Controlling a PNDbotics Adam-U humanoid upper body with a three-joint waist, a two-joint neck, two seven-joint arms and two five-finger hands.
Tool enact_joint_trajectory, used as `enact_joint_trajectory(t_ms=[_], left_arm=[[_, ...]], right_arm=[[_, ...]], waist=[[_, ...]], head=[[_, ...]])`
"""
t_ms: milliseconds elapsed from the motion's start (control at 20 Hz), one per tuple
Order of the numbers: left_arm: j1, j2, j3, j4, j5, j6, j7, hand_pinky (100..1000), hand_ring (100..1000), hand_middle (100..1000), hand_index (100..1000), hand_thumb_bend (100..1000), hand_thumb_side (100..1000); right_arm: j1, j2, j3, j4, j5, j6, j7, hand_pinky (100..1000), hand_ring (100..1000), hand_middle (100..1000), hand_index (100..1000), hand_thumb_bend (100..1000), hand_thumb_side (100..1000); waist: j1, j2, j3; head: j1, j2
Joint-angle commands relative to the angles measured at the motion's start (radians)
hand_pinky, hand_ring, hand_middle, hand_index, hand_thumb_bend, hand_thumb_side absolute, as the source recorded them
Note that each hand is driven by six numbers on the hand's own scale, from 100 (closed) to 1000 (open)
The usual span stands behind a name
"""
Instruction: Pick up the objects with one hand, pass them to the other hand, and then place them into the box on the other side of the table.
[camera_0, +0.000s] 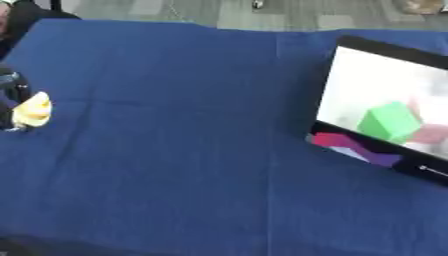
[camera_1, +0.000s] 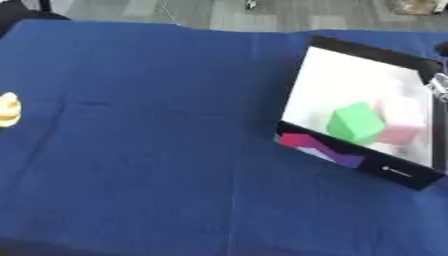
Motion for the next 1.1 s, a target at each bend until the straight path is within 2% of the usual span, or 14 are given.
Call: enact_joint_trajectory(t_ms=[50,300,700,1100], left_arm=[[-0.021,0.047,0.002,-0.031,0.012,0.004,-0.015,697,687,552,528,496,100],[-0.01,0.044,-0.011,-0.107,0.061,0.006,0.068,676,650,523,507,456,100],[0.0,0.025,-0.064,-0.308,0.232,0.052,0.193,670,608,498,504,379,100],[-0.007,-0.055,-0.098,-0.402,0.32,0.085,0.248,673,585,485,507,303,100]], right_arm=[[-0.001,-0.032,-0.013,-0.016,0.006,-0.003,-0.002,861,844,697,921,325,251],[-0.007,-0.036,-0.014,-0.016,-0.001,-0.01,-0.002,861,844,698,921,319,249],[-0.05,-0.071,-0.002,-0.016,-0.03,-0.054,0.007,861,846,703,921,307,234],[-0.131,-0.133,0.032,-0.016,-0.083,-0.124,0.055,864,854,719,920,310,210]], waist=[[0.002,-0.024,0.001],[0.001,-0.024,0.0],[-0.008,-0.026,-0.001],[-0.015,-0.033,-0.004]], head=[[-0.001,0.002],[-0.005,0.002],[-0.018,0.003],[-0.043,0.0]])
